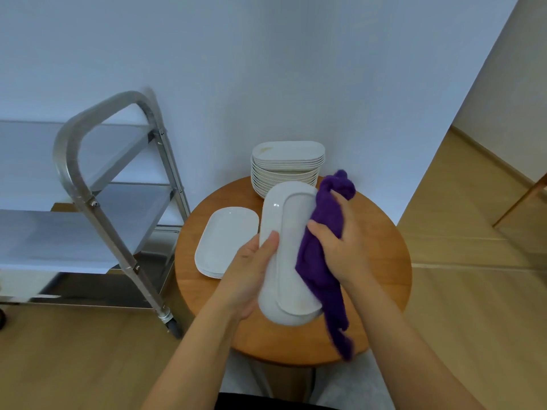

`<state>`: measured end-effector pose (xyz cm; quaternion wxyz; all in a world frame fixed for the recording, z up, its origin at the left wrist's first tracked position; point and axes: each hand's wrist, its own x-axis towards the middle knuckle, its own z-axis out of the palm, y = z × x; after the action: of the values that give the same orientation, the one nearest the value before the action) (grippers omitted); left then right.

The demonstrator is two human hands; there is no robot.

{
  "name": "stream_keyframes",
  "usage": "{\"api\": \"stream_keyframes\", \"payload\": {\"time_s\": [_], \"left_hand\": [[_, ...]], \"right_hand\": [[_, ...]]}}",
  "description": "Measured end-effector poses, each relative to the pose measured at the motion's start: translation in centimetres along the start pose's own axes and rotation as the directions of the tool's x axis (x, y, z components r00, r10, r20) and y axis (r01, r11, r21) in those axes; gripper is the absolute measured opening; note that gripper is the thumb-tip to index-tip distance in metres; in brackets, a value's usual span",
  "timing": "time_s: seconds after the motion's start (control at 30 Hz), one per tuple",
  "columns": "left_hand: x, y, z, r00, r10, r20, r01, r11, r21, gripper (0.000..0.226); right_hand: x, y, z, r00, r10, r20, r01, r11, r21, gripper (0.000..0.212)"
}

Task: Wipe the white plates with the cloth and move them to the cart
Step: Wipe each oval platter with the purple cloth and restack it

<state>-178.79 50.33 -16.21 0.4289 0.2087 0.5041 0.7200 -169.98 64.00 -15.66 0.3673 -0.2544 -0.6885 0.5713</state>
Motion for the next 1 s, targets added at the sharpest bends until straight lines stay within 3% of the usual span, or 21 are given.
{"api": "stream_keyframes", "payload": {"time_s": [0.1,0.3,0.4,0.47,0.53,0.67,0.8,0.9,0.97,1.0], "left_hand": [[0.4,0.0,0.8,0.999,0.011,-0.039,-0.011,1.0,0.01,0.036],[0.9,0.4,1.3,0.961,0.013,-0.277,-0.063,0.983,-0.174,0.027],[1.0,0.7,0.7,0.922,-0.033,-0.386,-0.056,0.974,-0.217,0.029],[0.9,1.0,0.5,0.925,-0.077,-0.372,-0.056,0.941,-0.332,0.032],[0.6,1.2,0.2,0.958,-0.081,-0.274,-0.05,0.898,-0.437,0.033],[0.3,0.7,-0.7,0.981,-0.056,-0.184,-0.035,0.888,-0.459,0.034],[0.0,0.7,-2.0,0.971,0.019,-0.239,-0.093,0.949,-0.3,0.03],[0.1,0.6,-1.9,0.909,0.109,-0.401,-0.067,0.991,0.118,0.023],[0.4,-0.3,-1.1,0.865,0.281,-0.416,-0.034,0.86,0.509,0.025],[0.6,-1.0,-0.5,0.867,0.356,-0.35,-0.028,0.735,0.677,0.028]], "right_hand": [[0.3,-0.5,1.9,0.999,-0.031,0.04,0.038,0.98,-0.195,0.062],[-4.0,-0.6,6.1,0.972,-0.177,0.156,0.219,0.922,-0.318,0.063],[-5.4,0.3,6.1,0.945,-0.264,0.196,0.319,0.879,-0.354,0.053],[-5.6,1.1,5.1,0.915,-0.353,0.194,0.403,0.821,-0.404,0.049],[-5.6,2.2,4.0,0.892,-0.418,0.174,0.451,0.783,-0.428,0.046],[-5.5,4.1,2.3,0.881,-0.428,0.201,0.472,0.774,-0.422,0.041],[-4.5,4.4,0.5,0.993,-0.108,-0.043,0.09,0.948,-0.304,0.025],[-3.1,3.6,0.1,0.966,0.124,-0.226,-0.128,0.992,-0.005,0.021],[-2.4,2.4,0.7,0.959,0.251,-0.133,-0.215,0.947,0.239,0.016],[-2.2,1.9,1.3,0.957,0.286,-0.036,-0.259,0.91,0.325,0.027]]}}
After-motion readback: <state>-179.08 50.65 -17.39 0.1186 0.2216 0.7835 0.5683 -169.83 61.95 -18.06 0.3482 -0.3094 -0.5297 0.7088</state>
